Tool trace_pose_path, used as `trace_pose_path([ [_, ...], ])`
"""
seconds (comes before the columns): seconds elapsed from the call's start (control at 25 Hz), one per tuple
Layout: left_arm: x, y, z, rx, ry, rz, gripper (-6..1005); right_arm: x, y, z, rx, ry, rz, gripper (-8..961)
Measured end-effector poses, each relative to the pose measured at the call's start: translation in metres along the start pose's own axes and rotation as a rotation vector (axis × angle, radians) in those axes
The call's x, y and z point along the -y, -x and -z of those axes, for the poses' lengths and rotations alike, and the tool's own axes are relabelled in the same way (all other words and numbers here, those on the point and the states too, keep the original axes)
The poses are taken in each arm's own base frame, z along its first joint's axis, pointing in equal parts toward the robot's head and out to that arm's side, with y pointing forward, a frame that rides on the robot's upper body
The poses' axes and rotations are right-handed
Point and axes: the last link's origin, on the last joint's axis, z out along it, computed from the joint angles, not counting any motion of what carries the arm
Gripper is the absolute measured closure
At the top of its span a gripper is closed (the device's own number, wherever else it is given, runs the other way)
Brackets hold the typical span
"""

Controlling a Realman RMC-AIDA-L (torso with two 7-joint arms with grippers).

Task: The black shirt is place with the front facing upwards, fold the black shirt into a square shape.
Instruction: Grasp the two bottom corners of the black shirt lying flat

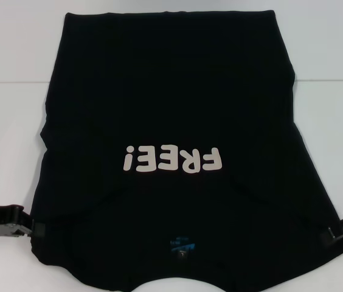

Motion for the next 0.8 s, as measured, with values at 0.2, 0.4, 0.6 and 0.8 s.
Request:
trace_pose_path([
  [0.2,0.0,0.0,0.0,0.001,0.0,0.0,980,-0.003,0.001,-0.002,-0.003,0.006,0.005,165],
  [0.4,0.0,0.0,0.001,0.002,-0.001,-0.001,980,-0.005,0.001,-0.004,-0.011,0.007,0.011,165],
  [0.6,0.0,0.0,0.001,0.002,-0.001,-0.001,979,-0.006,0.001,-0.004,-0.013,0.013,0.014,165],
  [0.8,0.0,0.0,0.001,0.002,-0.001,-0.001,979,-0.012,0.003,-0.007,-0.018,0.033,0.029,165],
])
